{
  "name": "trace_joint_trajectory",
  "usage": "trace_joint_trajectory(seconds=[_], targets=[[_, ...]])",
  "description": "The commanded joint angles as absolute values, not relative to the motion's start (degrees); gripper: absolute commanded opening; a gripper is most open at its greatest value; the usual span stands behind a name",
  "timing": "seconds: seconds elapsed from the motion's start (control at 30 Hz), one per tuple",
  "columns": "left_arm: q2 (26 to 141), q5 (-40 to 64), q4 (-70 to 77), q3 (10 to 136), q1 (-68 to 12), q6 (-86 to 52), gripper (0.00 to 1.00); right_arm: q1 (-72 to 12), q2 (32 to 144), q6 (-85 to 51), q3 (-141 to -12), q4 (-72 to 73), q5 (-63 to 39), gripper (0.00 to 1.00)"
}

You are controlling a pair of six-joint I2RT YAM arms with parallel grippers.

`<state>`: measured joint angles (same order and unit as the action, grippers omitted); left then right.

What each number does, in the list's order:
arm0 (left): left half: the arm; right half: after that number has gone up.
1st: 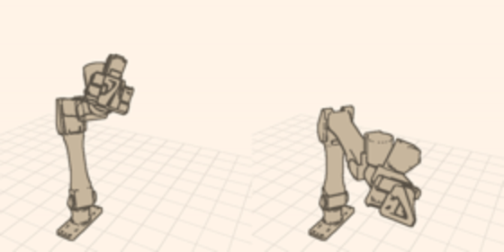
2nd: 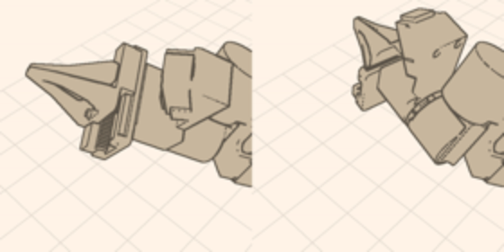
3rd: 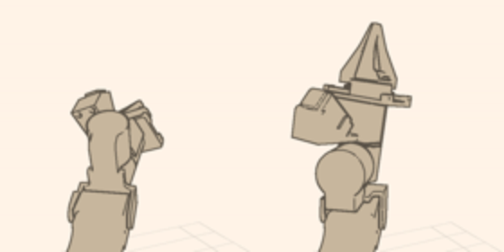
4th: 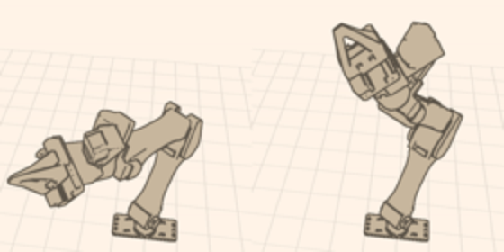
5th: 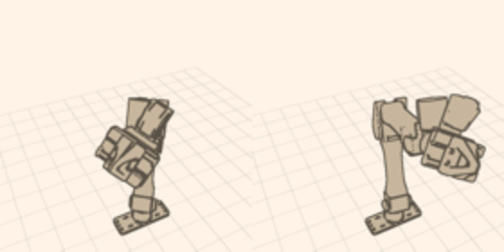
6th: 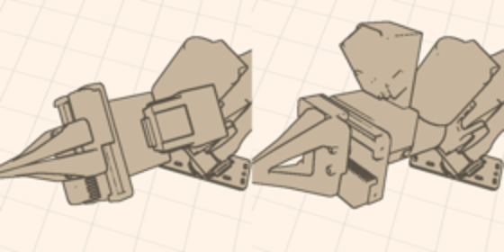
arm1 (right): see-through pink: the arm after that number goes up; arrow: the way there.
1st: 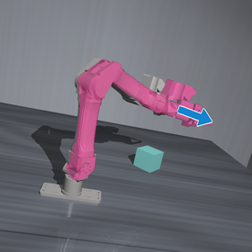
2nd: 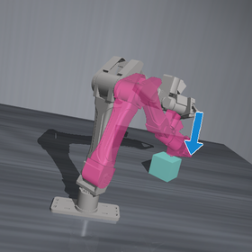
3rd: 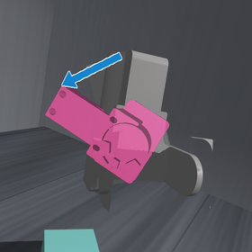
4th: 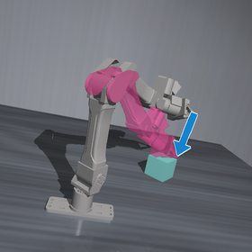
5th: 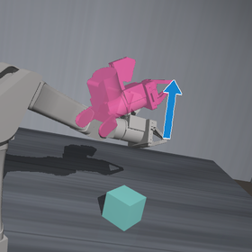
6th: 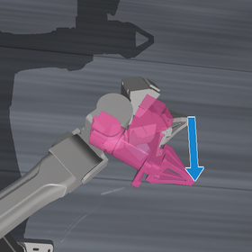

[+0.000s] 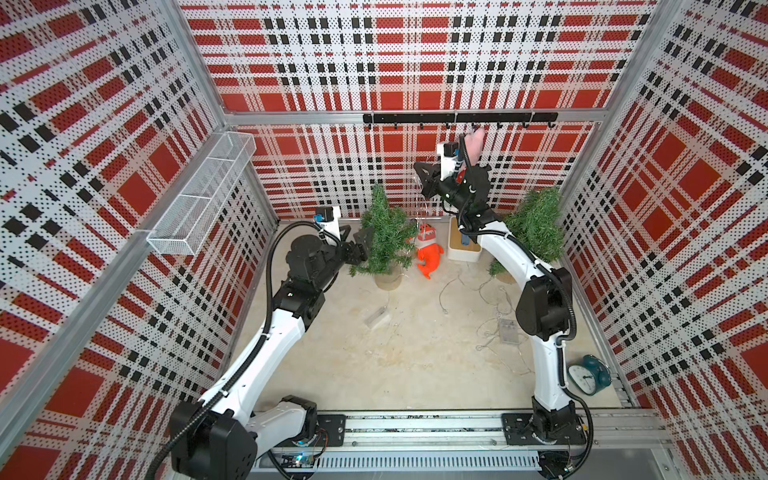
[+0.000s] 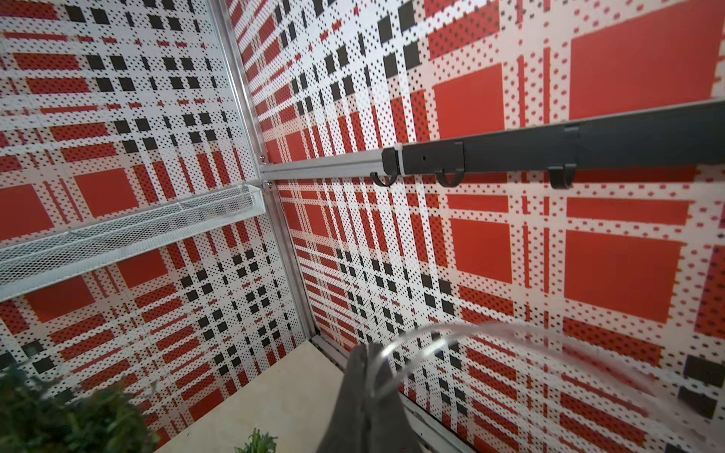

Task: Wrap string light around the christmas tree
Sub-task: Move the christmas tree to the center of the board.

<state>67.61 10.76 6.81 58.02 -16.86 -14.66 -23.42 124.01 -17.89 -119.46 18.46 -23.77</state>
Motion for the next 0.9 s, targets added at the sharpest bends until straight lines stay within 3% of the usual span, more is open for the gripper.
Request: trace_joint_trajectory(seconds=[0.0,0.07,0.13,0.33,0.87], targets=[[71.5,8.4,6.8,60.6,-18.7,-11.1,0.88,-24.2,120.9,-17.2,-119.4,18.6,-25.4,0.00],[74.1,5.5,8.6,62.6,-21.7,-6.3,0.96,-24.3,119.6,-16.5,-119.4,17.8,-25.6,0.00],[78.0,3.0,9.3,65.7,-24.1,-2.9,0.98,-24.2,118.9,-16.1,-119.3,17.4,-26.0,0.00],[85.3,-3.2,11.4,71.9,-23.4,-1.7,0.95,-24.3,116.3,-16.0,-117.3,17.0,-27.0,0.00],[91.0,-9.3,13.1,75.6,-24.3,1.3,0.86,-24.2,104.7,-11.3,-104.7,17.8,-24.8,0.00]])
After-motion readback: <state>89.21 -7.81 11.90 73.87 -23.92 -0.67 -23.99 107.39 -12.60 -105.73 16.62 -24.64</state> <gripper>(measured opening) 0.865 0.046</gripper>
